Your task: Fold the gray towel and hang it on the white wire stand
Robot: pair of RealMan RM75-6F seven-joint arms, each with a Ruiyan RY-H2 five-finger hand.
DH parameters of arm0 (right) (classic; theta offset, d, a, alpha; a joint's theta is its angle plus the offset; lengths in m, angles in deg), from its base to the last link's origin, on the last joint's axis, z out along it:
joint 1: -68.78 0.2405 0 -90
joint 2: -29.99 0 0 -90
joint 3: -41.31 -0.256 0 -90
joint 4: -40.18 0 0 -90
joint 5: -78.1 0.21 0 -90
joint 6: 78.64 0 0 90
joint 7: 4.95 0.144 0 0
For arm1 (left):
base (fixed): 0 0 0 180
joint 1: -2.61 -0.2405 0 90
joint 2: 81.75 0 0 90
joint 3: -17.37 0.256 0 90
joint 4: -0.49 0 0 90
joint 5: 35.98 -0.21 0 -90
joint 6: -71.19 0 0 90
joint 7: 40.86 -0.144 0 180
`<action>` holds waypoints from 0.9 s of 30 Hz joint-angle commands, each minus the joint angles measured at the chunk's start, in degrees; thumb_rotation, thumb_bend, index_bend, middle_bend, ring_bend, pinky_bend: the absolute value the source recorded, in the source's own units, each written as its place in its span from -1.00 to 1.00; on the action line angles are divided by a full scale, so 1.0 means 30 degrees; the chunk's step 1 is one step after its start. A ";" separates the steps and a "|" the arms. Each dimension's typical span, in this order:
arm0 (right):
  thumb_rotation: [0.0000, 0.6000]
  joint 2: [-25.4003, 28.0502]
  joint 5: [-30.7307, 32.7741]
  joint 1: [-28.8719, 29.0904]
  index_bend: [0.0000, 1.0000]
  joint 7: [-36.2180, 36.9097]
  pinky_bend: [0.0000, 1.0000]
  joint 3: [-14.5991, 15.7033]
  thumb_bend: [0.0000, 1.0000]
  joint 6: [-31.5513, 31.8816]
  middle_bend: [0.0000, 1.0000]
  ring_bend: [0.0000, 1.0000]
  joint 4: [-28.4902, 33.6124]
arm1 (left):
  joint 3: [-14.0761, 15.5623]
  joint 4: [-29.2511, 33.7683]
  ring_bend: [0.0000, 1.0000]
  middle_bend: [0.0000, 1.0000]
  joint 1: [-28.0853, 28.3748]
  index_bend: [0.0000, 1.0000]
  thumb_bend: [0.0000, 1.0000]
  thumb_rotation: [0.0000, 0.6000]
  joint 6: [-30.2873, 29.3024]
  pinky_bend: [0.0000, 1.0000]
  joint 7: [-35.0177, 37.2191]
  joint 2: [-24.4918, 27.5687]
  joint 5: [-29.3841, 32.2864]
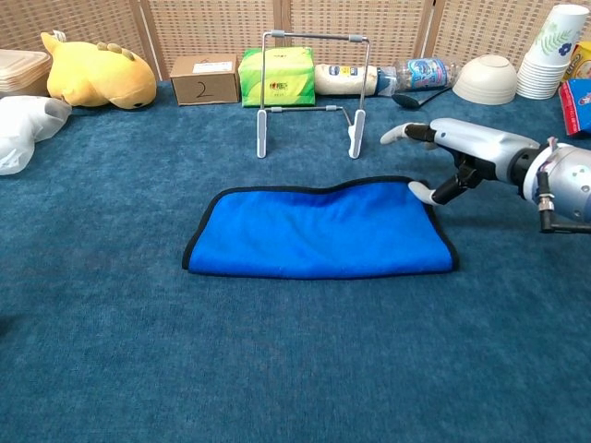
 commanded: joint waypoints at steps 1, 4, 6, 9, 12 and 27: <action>1.00 0.0112 0.0110 -0.0040 -0.90 -0.0236 -1.00 -0.0107 0.01 0.0202 -0.99 -1.00 0.0368 | -0.0017 0.0009 -1.00 -0.96 -0.0011 -0.48 -0.25 1.00 -0.0012 -1.00 -0.0018 0.0012 0.0015; 1.00 0.0173 0.0104 -0.0084 -0.91 -0.0496 -1.00 -0.0163 0.01 0.0484 -0.99 -1.00 0.0792 | -0.0020 0.0013 -1.00 -0.96 -0.0013 -0.48 -0.25 1.00 0.0014 -1.00 -0.0024 0.0022 0.0041; 1.00 0.0184 0.0186 -0.0122 -0.91 -0.0749 -1.00 -0.0178 0.01 0.0638 -0.99 -1.00 0.1137 | -0.0014 0.0027 -1.00 -0.96 0.0014 -0.48 -0.25 1.00 0.0085 -1.00 -0.0063 0.0024 0.0042; 1.00 0.0079 0.0357 -0.0058 -0.92 -0.1273 -1.00 -0.0079 0.00 0.0566 -0.99 -1.00 0.1443 | -0.0035 0.0055 -1.00 -0.97 0.0040 -0.48 -0.25 1.00 0.0113 -1.00 -0.0153 0.0023 0.0002; 1.00 -0.0227 0.0669 0.0087 -0.93 -0.1598 -1.00 -0.0078 -0.01 0.0342 -1.00 -1.00 0.1398 | -0.0042 0.0069 -1.00 -0.97 0.0010 -0.48 -0.25 1.00 0.0076 -1.00 -0.0215 0.0022 0.0013; 1.00 0.1004 0.1163 -0.0697 -0.96 -0.2675 -1.00 -0.0252 -0.04 0.1829 -1.00 -1.00 0.2794 | 0.0053 -0.0426 -1.00 -0.94 0.0572 -0.48 -0.25 1.00 0.1063 -1.00 -0.2110 0.0227 -0.0341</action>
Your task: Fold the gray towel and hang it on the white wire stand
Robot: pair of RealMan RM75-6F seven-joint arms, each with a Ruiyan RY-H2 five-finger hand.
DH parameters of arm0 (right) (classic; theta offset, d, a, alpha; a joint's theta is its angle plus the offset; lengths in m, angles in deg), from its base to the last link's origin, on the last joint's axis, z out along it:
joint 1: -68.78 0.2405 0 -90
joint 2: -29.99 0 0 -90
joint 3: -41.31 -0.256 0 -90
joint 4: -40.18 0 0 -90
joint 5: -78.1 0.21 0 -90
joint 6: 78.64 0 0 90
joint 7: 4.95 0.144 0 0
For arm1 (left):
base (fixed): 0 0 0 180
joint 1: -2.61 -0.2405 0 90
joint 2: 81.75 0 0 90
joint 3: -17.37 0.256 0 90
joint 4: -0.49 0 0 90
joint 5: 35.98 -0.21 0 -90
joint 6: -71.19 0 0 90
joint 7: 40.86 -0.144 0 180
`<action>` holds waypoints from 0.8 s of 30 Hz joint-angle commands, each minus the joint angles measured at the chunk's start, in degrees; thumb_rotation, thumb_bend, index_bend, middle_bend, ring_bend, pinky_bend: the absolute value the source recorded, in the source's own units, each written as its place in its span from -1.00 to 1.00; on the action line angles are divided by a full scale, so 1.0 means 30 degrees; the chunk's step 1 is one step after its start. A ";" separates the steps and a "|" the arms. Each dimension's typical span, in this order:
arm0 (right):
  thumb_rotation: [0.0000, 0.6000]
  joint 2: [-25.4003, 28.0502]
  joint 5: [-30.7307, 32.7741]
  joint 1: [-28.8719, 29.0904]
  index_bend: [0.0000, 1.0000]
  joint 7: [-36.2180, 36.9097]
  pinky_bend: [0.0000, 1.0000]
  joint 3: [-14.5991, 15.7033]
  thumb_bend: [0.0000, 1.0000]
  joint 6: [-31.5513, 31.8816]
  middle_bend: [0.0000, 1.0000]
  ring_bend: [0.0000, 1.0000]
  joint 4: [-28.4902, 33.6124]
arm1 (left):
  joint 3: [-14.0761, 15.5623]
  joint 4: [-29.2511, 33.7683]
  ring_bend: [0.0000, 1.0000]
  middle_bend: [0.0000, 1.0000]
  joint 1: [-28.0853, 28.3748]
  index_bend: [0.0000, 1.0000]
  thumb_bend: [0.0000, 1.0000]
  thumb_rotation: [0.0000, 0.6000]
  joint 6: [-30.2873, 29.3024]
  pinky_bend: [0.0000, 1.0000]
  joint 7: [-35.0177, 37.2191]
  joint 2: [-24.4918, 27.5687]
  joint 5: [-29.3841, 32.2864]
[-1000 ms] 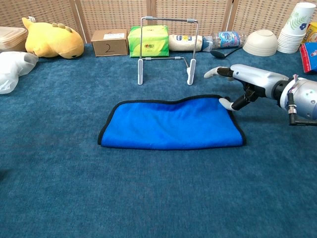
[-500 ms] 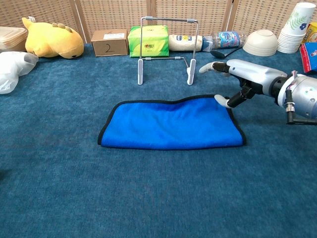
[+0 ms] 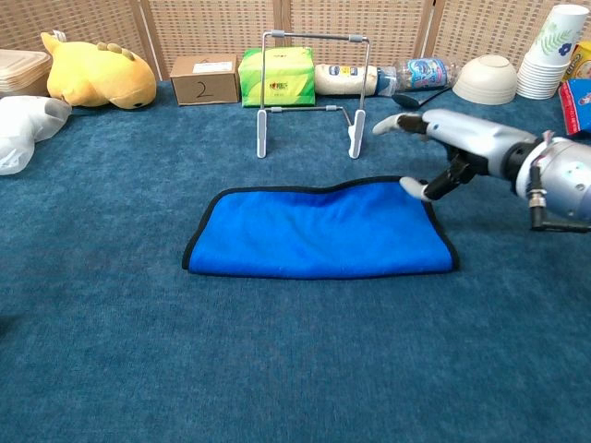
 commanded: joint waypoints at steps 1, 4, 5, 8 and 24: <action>1.00 0.0842 0.0023 -0.0522 -0.96 -0.0188 -1.00 -0.0029 -0.04 0.0624 -1.00 -1.00 0.0890 | 0.0000 -0.0195 -1.00 -0.94 0.0253 -0.48 -0.25 1.00 0.0364 -1.00 -0.0479 -0.0154 -0.0101; 1.00 0.1561 0.0081 -0.0990 -0.96 -0.0315 -1.00 0.0038 -0.04 0.1152 -1.00 -1.00 0.1605 | 0.0027 -0.0278 -1.00 -0.93 0.0494 -0.48 -0.25 1.00 0.0824 -1.00 -0.0696 -0.0244 -0.0016; 1.00 0.1934 0.0117 -0.1257 -0.96 -0.0363 -1.00 0.0087 -0.04 0.1439 -1.00 -1.00 0.1960 | 0.0020 -0.0338 -1.00 -0.92 0.0659 -0.48 -0.25 1.00 0.1107 -1.00 -0.0841 -0.0299 0.0028; 1.00 0.2871 0.0026 -0.1933 -0.95 -0.0435 -1.00 0.0313 -0.04 0.2136 -1.00 -1.00 0.2996 | -0.0053 -0.0651 -1.00 -0.91 0.1185 -0.48 -0.25 1.00 0.1887 -1.00 -0.1281 -0.0531 0.0055; 1.00 0.7047 -0.0959 -0.5020 -0.93 -0.1068 -1.00 0.1567 -0.04 0.5314 -1.00 -1.00 0.7427 | -0.2022 -0.1859 -1.00 -0.88 0.6070 -0.57 -0.25 1.00 0.8533 -1.00 -0.1318 -0.2410 0.3388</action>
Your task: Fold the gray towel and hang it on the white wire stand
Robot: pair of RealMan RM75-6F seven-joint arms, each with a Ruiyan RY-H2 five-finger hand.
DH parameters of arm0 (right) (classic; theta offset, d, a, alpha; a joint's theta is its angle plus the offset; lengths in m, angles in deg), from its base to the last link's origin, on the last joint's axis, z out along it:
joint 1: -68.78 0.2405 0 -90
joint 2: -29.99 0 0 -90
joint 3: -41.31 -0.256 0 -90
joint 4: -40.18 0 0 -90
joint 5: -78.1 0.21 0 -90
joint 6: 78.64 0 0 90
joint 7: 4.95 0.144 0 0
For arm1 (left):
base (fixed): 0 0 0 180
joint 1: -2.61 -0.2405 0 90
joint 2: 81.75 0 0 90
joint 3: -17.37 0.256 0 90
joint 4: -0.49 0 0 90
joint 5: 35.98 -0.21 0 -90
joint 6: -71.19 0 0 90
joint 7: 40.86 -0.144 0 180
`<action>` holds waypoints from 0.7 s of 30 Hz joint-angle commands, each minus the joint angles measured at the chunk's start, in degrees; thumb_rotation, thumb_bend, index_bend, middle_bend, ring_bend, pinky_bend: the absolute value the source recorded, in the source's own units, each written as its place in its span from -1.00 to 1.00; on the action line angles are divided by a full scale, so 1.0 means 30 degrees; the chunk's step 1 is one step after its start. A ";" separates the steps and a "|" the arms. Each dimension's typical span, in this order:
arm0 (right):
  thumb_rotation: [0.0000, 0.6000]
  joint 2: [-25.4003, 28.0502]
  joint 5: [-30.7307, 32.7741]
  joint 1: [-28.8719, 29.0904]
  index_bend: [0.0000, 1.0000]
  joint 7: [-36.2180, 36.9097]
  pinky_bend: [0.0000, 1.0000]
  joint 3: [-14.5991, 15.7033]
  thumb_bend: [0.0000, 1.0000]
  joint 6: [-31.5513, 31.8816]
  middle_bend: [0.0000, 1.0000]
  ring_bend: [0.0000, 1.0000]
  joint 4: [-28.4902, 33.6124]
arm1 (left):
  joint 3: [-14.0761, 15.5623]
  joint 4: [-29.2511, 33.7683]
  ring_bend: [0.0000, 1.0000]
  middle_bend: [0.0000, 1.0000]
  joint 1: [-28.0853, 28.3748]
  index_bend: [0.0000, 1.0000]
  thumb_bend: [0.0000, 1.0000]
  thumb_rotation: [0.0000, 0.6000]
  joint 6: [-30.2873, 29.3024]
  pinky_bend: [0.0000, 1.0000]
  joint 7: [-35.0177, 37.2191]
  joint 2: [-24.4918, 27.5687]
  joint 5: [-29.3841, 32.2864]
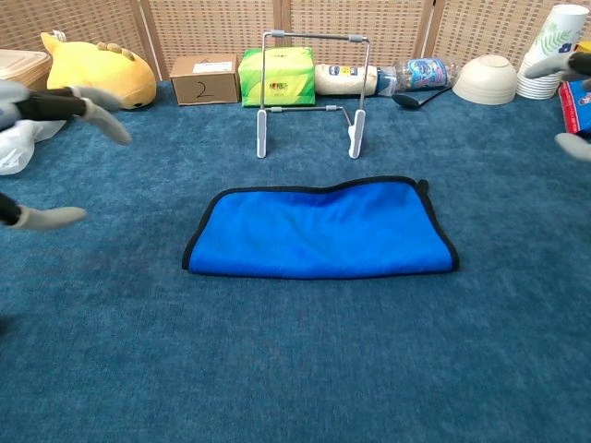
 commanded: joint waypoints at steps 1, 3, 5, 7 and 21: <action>1.00 0.0516 -0.0180 -0.0426 -0.93 -0.0143 -1.00 0.0179 -0.04 0.0408 -1.00 -1.00 0.0541 | -0.0683 -0.0191 -1.00 -0.88 0.1432 -0.59 -0.25 1.00 0.1773 -1.00 0.0140 -0.0327 0.1380; 1.00 0.0733 -0.0242 -0.0603 -0.93 -0.0148 -1.00 0.0214 -0.04 0.0582 -1.00 -1.00 0.0755 | -0.0877 -0.0234 -1.00 -0.89 0.1990 -0.61 -0.25 1.00 0.2541 -1.00 0.0187 -0.0368 0.1970; 1.00 0.0964 -0.0310 -0.0856 -0.92 -0.0066 -1.00 0.0265 -0.04 0.0827 -1.00 -1.00 0.1003 | -0.1179 -0.0429 -1.00 -0.89 0.2829 -0.64 -0.25 1.00 0.3684 -1.00 0.0356 -0.0542 0.2765; 1.00 0.1135 -0.0453 -0.1085 -0.92 0.0060 -1.00 0.0341 -0.04 0.1029 -1.00 -1.00 0.1201 | -0.1520 -0.0852 -1.00 -0.88 0.3696 -0.66 -0.25 1.00 0.4757 -1.00 0.0535 -0.0781 0.3570; 1.00 0.1640 -0.1006 -0.2086 -0.92 0.0688 -1.00 0.0319 -0.04 0.1953 -1.00 -1.00 0.1599 | -0.2577 -0.3744 -1.00 -0.79 0.8774 -0.88 -0.25 1.00 0.8857 -1.00 0.0780 -0.2997 0.8867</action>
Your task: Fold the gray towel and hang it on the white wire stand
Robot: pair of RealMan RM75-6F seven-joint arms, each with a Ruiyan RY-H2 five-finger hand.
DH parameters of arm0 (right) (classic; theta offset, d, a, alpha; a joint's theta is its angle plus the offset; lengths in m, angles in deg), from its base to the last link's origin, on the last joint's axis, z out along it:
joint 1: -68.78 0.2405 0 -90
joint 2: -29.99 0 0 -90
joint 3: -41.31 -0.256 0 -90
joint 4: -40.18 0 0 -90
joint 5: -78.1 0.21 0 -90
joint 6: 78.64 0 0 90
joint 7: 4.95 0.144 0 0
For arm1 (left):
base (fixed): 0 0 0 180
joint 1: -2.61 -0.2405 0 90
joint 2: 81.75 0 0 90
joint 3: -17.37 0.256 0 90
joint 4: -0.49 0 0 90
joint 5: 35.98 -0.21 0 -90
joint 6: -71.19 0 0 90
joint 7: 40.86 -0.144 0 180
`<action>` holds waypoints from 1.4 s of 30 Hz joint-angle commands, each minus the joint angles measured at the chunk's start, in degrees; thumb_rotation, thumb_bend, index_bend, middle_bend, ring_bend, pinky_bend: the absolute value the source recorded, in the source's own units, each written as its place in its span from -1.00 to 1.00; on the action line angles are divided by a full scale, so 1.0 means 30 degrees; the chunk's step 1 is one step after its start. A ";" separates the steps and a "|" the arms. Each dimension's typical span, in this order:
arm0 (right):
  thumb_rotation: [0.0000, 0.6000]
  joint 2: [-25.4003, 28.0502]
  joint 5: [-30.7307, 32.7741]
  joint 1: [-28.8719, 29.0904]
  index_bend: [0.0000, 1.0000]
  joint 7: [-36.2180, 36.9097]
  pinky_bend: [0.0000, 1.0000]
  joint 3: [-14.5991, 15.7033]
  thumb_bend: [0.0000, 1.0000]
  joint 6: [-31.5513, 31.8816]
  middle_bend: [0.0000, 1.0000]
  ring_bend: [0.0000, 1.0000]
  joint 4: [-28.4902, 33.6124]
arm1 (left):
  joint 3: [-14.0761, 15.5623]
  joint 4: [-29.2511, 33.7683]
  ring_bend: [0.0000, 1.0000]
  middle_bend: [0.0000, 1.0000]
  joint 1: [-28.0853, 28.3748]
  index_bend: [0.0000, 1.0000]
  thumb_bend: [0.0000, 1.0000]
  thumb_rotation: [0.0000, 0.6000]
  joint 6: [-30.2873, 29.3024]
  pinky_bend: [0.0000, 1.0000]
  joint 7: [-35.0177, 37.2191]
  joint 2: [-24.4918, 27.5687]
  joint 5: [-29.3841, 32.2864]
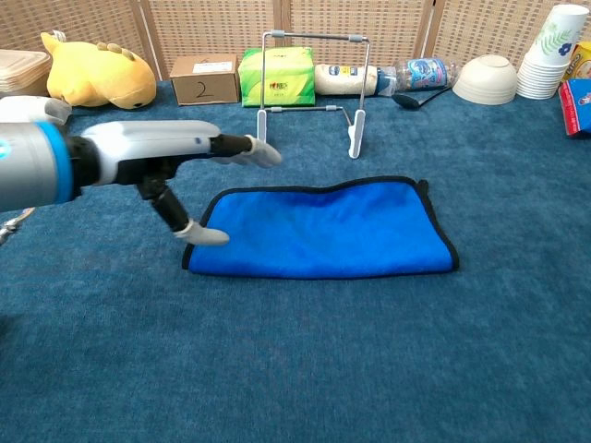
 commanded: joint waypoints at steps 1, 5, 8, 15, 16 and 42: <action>1.00 0.0082 -0.0118 -0.0145 -0.92 0.0109 -1.00 -0.0037 -0.04 0.0133 -1.00 -1.00 0.0033 | -0.0258 -0.0935 -1.00 -0.78 0.1369 -0.88 -0.25 1.00 0.0726 -1.00 -0.0089 -0.0802 0.1383; 1.00 0.0177 -0.0191 -0.0300 -0.92 0.0183 -1.00 -0.0100 -0.04 0.0257 -1.00 -1.00 0.0060 | -0.0324 -0.1201 -1.00 -0.75 0.2165 -0.88 -0.25 1.00 0.1105 -1.00 0.0337 -0.1171 0.2159; 1.00 0.0250 -0.0237 -0.0405 -0.92 0.0230 -1.00 -0.0168 -0.04 0.0325 -1.00 -1.00 0.0090 | -0.0179 -0.1265 -1.00 -0.73 0.2579 -0.86 -0.25 1.00 0.1348 -1.00 0.0794 -0.1313 0.2314; 1.00 0.0321 -0.0344 -0.0476 -0.92 0.0272 -1.00 -0.0306 -0.04 0.0297 -1.00 -1.00 0.0176 | 0.0283 -0.1726 -1.00 -0.73 0.3276 -0.86 -0.25 1.00 0.1756 -1.00 0.1520 -0.1526 0.2815; 1.00 0.0314 -0.0348 -0.0486 -0.92 0.0291 -1.00 -0.0321 -0.04 0.0288 -1.00 -1.00 0.0184 | 0.0322 -0.1852 -1.00 -0.73 0.3396 -0.86 -0.25 1.00 0.1780 -1.00 0.1581 -0.1607 0.2893; 1.00 0.0648 -0.0719 -0.1173 -0.92 0.1027 -1.00 -0.0632 -0.03 0.0830 -1.00 -1.00 0.0470 | 0.1360 -0.5096 -1.00 -0.87 0.6202 -1.00 -0.25 1.00 0.0400 -1.00 0.0703 -0.3452 0.6507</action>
